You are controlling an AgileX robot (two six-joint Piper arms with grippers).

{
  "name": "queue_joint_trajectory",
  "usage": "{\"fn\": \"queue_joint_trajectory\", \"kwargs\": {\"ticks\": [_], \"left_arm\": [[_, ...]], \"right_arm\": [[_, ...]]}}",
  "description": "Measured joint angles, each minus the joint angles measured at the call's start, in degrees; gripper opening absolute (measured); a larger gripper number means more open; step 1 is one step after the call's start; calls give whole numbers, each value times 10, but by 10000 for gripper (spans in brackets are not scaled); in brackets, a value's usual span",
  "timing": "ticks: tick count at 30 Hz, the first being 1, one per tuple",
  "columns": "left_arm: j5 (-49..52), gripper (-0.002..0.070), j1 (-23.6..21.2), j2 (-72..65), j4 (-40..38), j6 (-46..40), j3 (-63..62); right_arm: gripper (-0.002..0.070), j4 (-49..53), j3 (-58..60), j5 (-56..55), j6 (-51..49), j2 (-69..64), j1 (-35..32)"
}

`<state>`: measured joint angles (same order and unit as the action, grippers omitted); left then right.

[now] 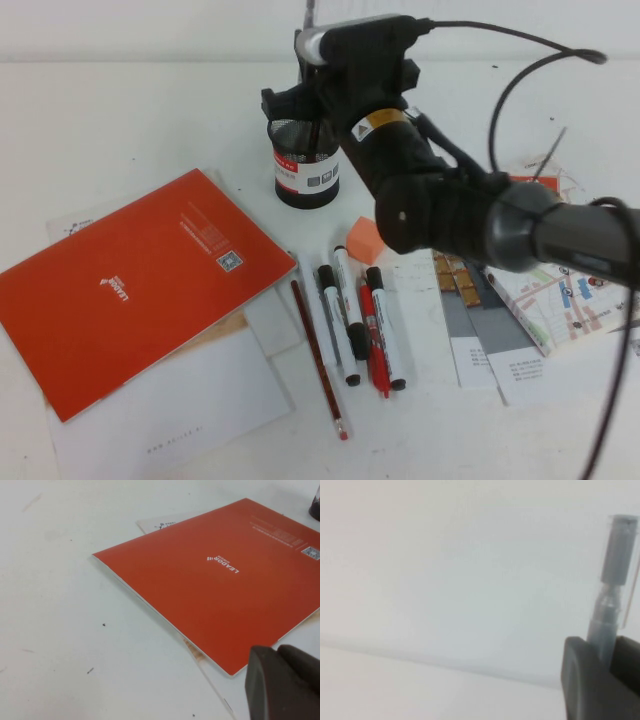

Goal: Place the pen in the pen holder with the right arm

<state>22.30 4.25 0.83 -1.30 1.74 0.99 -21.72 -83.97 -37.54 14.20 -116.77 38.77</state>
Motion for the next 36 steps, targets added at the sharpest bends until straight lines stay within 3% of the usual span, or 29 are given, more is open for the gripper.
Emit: {"fn": "queue_joint_trajectory", "kwargs": {"ticks": [9, 18, 22, 26, 28, 30, 32, 36], "left_arm": [[0, -2, 0, 0, 0, 0, 0], [0, -3, 0, 0, 0, 0, 0], [0, -3, 0, 0, 0, 0, 0], [0, -3, 0, 0, 0, 0, 0], [0, -3, 0, 0, 0, 0, 0], [0, -2, 0, 0, 0, 0, 0], [0, -2, 0, 0, 0, 0, 0], [0, -2, 0, 0, 0, 0, 0]], "right_arm": [[73, 22, -79, -21, -7, -97, -19], [361, 14, -80, -13, -8, -90, -24], [387, 10, -78, 42, -8, -41, -24], [332, -3, -78, 123, 6, 19, -26], [271, -6, -78, 155, 18, 37, -28], [106, -7, -78, 240, 51, 76, -30], [35, -7, -71, 287, 65, 102, -31], [-8, -18, -15, 306, 71, 179, -31]]}}
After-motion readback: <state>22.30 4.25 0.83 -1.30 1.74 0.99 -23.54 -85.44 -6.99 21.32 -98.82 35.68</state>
